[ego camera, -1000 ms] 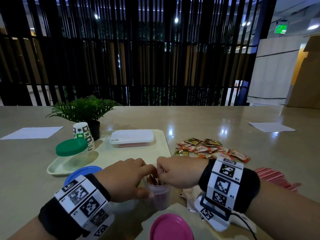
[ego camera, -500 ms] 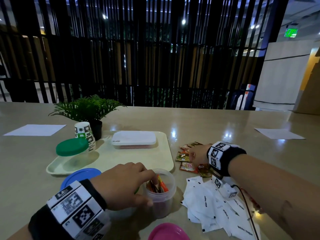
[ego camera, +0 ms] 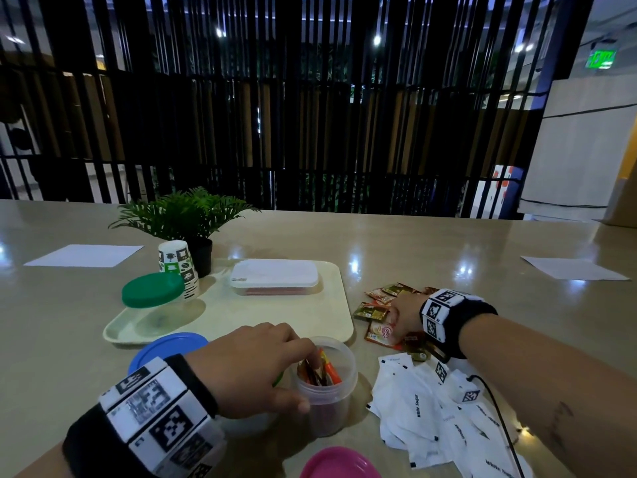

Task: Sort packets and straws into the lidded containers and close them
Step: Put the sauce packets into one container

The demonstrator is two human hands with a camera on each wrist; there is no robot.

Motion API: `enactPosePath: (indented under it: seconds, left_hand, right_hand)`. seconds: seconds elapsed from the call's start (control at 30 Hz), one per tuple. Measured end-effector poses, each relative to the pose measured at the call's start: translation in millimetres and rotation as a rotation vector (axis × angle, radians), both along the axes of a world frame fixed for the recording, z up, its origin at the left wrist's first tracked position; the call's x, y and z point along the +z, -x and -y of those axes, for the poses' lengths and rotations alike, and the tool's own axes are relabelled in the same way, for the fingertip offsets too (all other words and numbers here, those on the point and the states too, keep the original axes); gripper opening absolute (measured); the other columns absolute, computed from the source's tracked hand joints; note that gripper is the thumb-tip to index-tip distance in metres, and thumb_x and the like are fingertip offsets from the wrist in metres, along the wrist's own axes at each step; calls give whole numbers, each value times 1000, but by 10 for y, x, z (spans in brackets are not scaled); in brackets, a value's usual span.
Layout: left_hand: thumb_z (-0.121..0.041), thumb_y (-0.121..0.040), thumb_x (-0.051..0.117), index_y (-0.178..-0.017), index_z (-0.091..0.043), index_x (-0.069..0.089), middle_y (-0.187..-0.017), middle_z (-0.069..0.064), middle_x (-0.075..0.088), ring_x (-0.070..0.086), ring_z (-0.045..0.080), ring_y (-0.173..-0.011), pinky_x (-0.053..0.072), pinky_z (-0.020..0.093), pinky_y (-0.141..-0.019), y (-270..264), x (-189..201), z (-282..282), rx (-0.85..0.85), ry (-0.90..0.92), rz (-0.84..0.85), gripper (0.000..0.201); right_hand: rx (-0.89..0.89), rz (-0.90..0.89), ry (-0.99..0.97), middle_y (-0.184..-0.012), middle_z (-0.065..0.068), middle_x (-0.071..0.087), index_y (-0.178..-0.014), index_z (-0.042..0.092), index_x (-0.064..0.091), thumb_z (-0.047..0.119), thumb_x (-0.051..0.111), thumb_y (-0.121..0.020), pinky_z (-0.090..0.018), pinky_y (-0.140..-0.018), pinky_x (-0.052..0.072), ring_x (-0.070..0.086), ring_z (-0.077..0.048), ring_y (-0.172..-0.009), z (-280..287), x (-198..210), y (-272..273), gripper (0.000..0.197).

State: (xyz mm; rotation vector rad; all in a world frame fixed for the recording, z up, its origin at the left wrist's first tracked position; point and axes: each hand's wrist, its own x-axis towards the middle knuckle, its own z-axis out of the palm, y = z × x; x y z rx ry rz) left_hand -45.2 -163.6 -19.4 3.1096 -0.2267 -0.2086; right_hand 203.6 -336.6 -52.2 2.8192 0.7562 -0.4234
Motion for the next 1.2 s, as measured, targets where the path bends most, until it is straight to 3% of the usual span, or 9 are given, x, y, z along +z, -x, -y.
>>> enactPosePath:
  seconds: [0.13, 0.27, 0.4, 0.5, 0.63, 0.77, 0.9, 1.07, 1.2]
  left_hand:
    - [-63, -86, 53, -133, -50, 33, -140, -12, 39, 38, 10, -123, 35, 31, -104, 5, 0, 1, 3, 5, 2, 53]
    - [-63, -87, 53, -134, -50, 34, -140, -13, 39, 38, 10, -124, 35, 31, -104, 4, -3, 7, 8, 6, 2, 53]
    - [-62, -87, 54, -134, -50, 34, -141, -12, 38, 38, 11, -124, 35, 32, -104, 7, -1, 13, 10, 4, 0, 52]
    - [-62, -87, 54, -134, -50, 33, -140, -11, 39, 38, 12, -124, 35, 32, -104, 7, 0, 14, 6, -7, 5, 53]
    - [-62, -87, 54, -134, -50, 34, -140, -11, 39, 38, 12, -125, 36, 34, -105, 7, -5, 13, 9, -7, 2, 52]
    - [-62, -87, 54, -134, -49, 34, -139, -10, 40, 39, 13, -123, 36, 33, -104, 2, -13, 6, 7, -14, 15, 53]
    - [-62, -87, 54, -134, -48, 35, -138, -10, 41, 40, 13, -122, 36, 32, -102, 9, -11, 14, 7, -21, 24, 53]
    - [-60, -87, 55, -134, -49, 34, -138, -10, 41, 40, 12, -121, 37, 29, -98, 21, 7, 33, 7, -11, 23, 53]
    - [-59, -88, 55, -133, -49, 35, -137, -9, 42, 41, 13, -120, 38, 30, -98, 32, 23, 47, 8, -19, 16, 51]
  right_hand:
    - [-26, -5, -10, -123, -8, 64, -117, 4, 64, 38, 76, -77, -35, -95, 50, 61, -25, -111, -2, 7, -24, 54]
    - [-15, 27, 92, -104, -3, 55, -101, 11, 54, 39, 62, -89, -26, -78, 42, 51, -17, -93, -7, 31, 39, 32]
    - [-32, 44, 97, -97, -2, 51, -115, 11, 60, 38, 62, -89, -25, -73, 38, 47, -17, -90, 4, 12, 40, 37]
    - [-55, 55, 109, -88, -2, 54, -88, 16, 55, 39, 59, -91, -24, -67, 41, 49, -17, -84, 8, -11, 30, 24]
    - [-29, 88, 54, -70, 2, 53, -65, 19, 51, 41, 57, -90, -26, -63, 51, 51, -14, -65, 77, 19, -144, 33]
    - [-21, 58, -109, -79, 4, 61, -80, 21, 63, 16, 64, -87, -16, -53, 42, 54, -8, -63, 183, 369, 63, 8]
    - [22, 119, -223, -99, -7, 68, -106, 4, 69, 17, 53, -95, -21, -63, 44, 55, -14, -75, 208, 706, 275, 23]
    - [152, 62, -544, -73, 3, 61, -90, 16, 60, 21, 51, -98, -19, -56, 39, 54, -6, -61, 173, 1065, 804, 13]
    - [301, 29, -558, -66, 7, 61, -83, 20, 58, 21, 55, -95, -18, -54, 41, 56, -5, -57, 28, 1128, 1290, 13]
